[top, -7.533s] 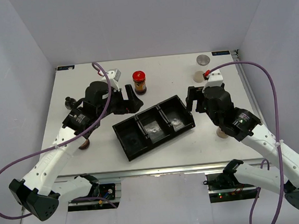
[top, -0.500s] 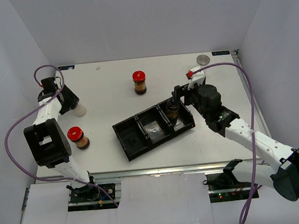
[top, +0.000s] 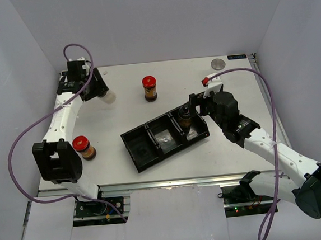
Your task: Organize the condiment bottles
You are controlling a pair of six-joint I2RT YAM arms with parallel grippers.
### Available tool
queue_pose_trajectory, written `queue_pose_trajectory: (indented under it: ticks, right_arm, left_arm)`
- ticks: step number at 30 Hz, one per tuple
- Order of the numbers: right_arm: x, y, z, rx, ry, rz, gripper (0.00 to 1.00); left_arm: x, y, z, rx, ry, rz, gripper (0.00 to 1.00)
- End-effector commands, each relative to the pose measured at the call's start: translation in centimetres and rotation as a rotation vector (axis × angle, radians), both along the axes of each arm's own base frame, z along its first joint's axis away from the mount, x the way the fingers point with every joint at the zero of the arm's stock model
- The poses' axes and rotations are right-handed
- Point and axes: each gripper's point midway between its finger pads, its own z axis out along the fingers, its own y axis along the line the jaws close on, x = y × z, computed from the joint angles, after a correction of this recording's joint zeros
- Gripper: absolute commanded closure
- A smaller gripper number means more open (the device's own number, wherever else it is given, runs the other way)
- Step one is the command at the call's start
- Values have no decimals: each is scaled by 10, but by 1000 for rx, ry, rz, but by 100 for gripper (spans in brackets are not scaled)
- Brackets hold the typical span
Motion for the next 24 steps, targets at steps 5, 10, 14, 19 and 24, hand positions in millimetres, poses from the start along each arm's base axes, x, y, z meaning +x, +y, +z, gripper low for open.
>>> queue_pose_trajectory:
  ticks: [5, 10, 14, 19, 24]
  right_arm:
    - [0, -56, 39, 122, -27, -290, 10]
    - [-7, -79, 49, 184, -31, -375, 10]
    - [-15, -98, 63, 223, -56, -435, 10]
    - [-24, -115, 76, 247, -93, -482, 10]
    - [-30, -124, 84, 273, -121, -503, 10]
  left_arm:
    - [-45, -110, 104, 31, -197, -249, 100]
    - [-77, -156, 124, 15, -246, -351, 100]
    - [-107, -205, 128, 21, -275, -471, 100]
    - [-143, -255, 127, 98, -301, -579, 100]
    - [-169, -288, 114, 139, -287, -633, 100]
